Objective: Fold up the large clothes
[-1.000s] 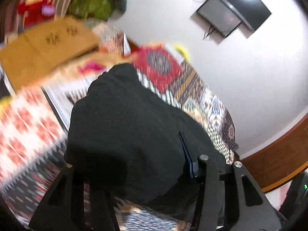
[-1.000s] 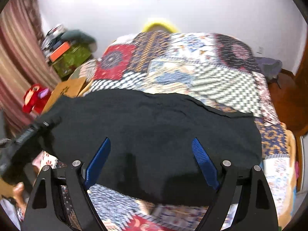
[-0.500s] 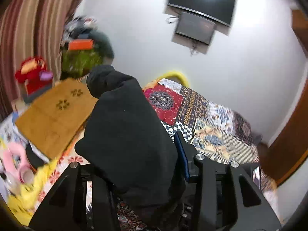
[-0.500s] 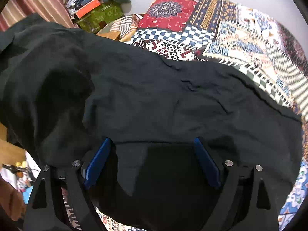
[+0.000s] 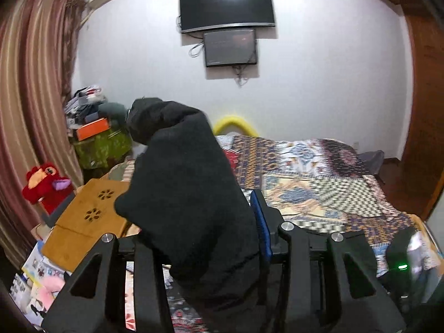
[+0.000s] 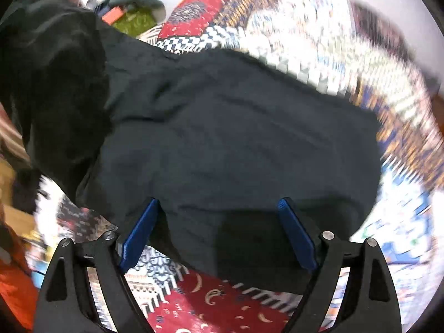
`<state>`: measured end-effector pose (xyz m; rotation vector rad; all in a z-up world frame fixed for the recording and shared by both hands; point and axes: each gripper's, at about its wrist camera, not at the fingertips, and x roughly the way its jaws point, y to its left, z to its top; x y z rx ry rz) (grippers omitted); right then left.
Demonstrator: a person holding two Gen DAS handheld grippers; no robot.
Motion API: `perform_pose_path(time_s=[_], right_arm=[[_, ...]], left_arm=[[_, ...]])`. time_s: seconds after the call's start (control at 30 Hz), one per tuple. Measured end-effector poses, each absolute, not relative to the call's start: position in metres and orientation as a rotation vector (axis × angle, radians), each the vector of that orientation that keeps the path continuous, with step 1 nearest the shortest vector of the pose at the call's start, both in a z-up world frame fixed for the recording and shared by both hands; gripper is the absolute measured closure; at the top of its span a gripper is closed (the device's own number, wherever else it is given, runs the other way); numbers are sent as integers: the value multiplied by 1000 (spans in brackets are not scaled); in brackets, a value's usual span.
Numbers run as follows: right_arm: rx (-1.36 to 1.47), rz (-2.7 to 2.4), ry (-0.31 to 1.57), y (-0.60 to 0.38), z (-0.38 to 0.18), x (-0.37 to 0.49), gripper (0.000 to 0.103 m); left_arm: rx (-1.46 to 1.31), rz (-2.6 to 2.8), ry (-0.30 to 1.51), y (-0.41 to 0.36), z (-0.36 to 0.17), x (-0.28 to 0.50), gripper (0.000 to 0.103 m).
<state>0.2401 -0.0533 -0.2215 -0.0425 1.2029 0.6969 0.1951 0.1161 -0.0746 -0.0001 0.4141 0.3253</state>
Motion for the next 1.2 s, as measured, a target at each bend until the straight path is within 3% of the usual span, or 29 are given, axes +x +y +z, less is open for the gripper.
perform_pose_path(time_s=[0.13,0.23,0.4,0.73,0.83,0.9,0.97,1.2], right_arm=[[52,728,1247,-54,-232,250,11],[54,717,1249,-58,-224,248,17],[129,576,1062,-131,-183,235,17],[241,306,1029,-262,-164,226,17],[257,302,1030,-269,-162,220,17],[250,311,1024,-269,-158,214,17],[230,318,1012,-265,-155,212,17],[199,355,928,-256,-130,206,17]], left_arm=[[77,235,419,71,-67,202,64],[102,158,448,42,-68,212,67],[82,35,527,10,-77,226,71],[201,-180,823,-71,-165,242,69],[272,-191,871,-83,-192,238,54],[259,-228,874,-86,-194,233,35],[195,-263,898,-86,-187,231,28],[106,-279,892,-66,-149,212,27]])
